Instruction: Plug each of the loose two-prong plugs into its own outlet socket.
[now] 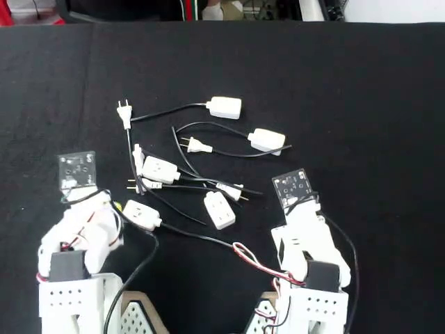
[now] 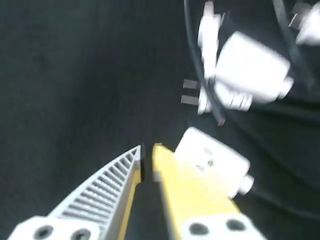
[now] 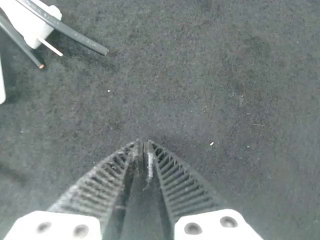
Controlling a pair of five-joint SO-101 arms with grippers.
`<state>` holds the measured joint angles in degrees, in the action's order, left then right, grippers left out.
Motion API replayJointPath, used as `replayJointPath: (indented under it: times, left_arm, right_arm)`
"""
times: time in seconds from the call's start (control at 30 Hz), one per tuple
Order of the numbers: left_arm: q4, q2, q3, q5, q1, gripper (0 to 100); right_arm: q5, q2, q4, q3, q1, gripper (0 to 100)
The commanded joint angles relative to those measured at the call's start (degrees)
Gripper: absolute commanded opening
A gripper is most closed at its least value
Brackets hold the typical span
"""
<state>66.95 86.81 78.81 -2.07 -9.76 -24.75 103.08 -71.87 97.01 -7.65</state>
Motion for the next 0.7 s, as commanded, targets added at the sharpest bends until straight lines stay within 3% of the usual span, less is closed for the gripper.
replayJointPath:
  times: [0.0,0.17,0.27,0.5,0.67]
  left_arm:
    - [2.02,-0.35,-8.84,-6.33,0.48,24]
    - [6.15,-2.46,-15.16,-10.99,0.92,24]
    - [6.95,-10.02,-18.95,-14.51,4.79,24]
    - [6.24,-47.38,-38.46,-18.73,15.16,23]
    - [9.93,-69.80,-52.09,-24.09,19.56,23]
  right_arm:
    - [-0.18,1.54,-0.18,-0.40,-0.53,1.3]
    - [-0.18,1.54,-0.18,-0.40,-0.53,1.3]
    - [-0.18,1.54,-0.18,-0.40,-0.53,1.3]
    - [-0.18,1.54,-0.18,-0.40,-0.53,1.3]
    - [-0.18,1.54,-0.18,-0.40,-0.53,1.3]
